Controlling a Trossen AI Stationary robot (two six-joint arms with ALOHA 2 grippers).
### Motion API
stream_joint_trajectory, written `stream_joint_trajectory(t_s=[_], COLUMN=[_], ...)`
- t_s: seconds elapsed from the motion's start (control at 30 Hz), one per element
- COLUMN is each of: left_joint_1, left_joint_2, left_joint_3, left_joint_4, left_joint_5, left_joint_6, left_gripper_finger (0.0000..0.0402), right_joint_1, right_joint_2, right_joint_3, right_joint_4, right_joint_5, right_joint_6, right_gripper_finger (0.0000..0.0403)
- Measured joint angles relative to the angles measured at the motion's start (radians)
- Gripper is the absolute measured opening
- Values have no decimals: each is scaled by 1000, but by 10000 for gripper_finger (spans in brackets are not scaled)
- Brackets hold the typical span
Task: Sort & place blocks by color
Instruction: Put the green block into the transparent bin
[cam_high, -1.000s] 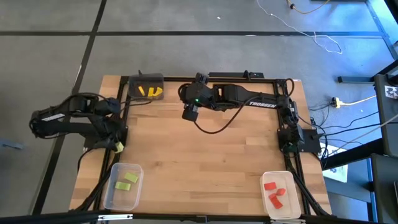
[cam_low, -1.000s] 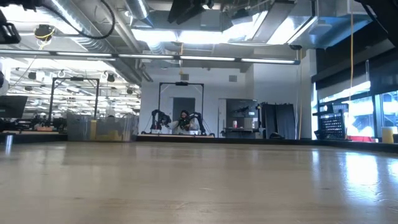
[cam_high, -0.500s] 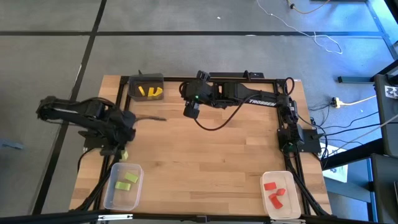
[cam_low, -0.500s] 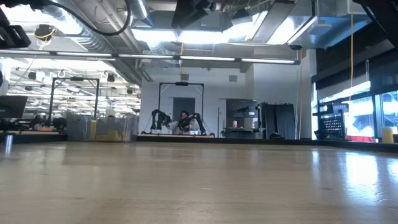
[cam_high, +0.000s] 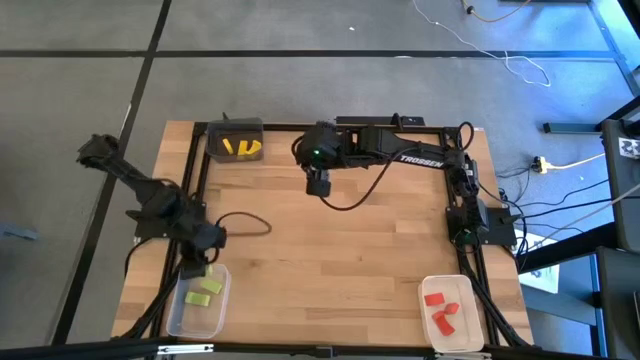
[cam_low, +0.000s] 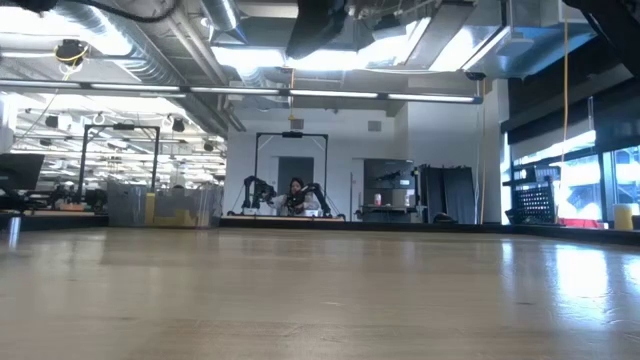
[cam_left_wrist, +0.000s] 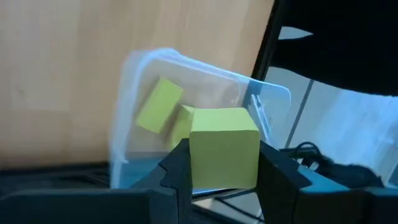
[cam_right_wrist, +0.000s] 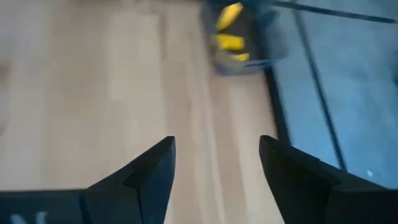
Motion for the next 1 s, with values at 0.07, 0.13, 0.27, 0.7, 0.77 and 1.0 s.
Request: stream_joint_trajectory(t_s=[0.07,0.13,0.27,0.7,0.77,1.0], left_joint_1=[-69,-134,-249,-398,-400,-400], left_joint_2=[23,52,121,417,442,484], left_joint_3=[0,0,0,0,0,0], left_joint_4=[25,37,97,215,219,298], left_joint_5=[-33,-69,-146,-268,-268,-274], left_joint_6=[-113,-225,-402,-606,-608,-559], left_gripper_finger=[121,121,120,120,120,130], right_joint_1=[0,0,1,0,0,0], right_joint_2=[0,0,0,0,0,0], right_joint_3=[0,0,0,0,0,0], right_joint_4=[-31,-69,-105,-107,-107,-107], right_joint_5=[-60,-131,-236,-274,-274,-274], right_joint_6=[-21,-46,-67,-92,-92,-89], right_gripper_finger=[233,233,233,233,233,233])
